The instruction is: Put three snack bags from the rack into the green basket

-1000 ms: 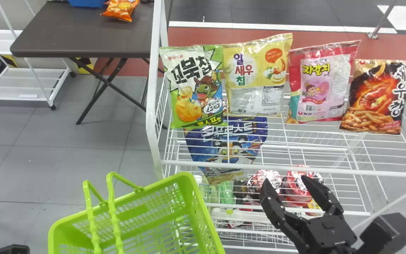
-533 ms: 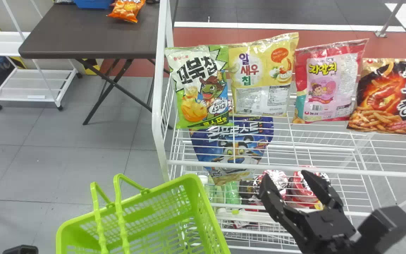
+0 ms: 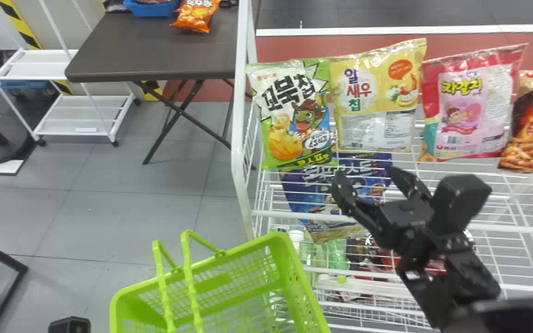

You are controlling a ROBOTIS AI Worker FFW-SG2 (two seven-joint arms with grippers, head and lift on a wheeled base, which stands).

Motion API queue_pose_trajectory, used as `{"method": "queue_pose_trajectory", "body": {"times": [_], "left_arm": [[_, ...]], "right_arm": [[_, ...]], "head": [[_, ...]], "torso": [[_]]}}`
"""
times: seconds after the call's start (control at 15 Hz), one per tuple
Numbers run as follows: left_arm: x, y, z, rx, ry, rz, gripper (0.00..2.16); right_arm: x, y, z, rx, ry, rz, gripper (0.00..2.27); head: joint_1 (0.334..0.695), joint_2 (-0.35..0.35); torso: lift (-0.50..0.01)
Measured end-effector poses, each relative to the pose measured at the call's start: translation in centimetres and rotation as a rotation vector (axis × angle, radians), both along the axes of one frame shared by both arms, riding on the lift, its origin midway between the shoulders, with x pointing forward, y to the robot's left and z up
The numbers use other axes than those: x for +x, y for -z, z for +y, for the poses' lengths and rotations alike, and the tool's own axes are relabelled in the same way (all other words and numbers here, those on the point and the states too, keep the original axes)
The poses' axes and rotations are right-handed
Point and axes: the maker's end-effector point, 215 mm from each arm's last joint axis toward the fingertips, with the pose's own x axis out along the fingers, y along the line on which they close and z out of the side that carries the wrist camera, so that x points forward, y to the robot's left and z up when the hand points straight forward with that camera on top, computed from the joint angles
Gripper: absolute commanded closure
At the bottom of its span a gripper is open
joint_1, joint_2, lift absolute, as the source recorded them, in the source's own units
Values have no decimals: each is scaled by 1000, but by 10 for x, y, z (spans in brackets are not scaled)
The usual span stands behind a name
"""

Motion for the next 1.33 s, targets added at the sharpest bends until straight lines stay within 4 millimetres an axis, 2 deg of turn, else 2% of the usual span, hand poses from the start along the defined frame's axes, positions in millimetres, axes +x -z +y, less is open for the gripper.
{"method": "queue_pose_trajectory", "body": {"times": [0.2,0.4,0.6,0.73,0.8,0.93,1.13,1.33], "left_arm": [[4,-2,0,1,3,-8,2148],[11,-4,2,-1,12,-8,2148],[12,-3,4,3,13,-6,2148],[12,-3,5,5,13,-4,2148],[12,-2,5,5,12,-4,2152],[13,-1,7,2,10,-1,2152],[17,0,9,0,5,-1,2152],[21,2,11,-4,0,0,2148]], "right_arm": [[38,-8,13,16,-22,-8,83],[67,-14,21,43,-42,-17,100],[89,-8,45,77,-118,-3,235],[102,1,54,98,-158,23,586],[107,4,56,101,-175,34,988],[110,4,62,116,-214,32,1986],[110,5,60,127,-210,34,2260],[104,-1,62,127,-214,18,2256]], "head": [[695,152],[695,152],[695,186],[695,199],[695,204],[695,211],[695,213],[695,216]], "torso": [[0],[0],[0],[0],[0],[0],[0],[0]]}}
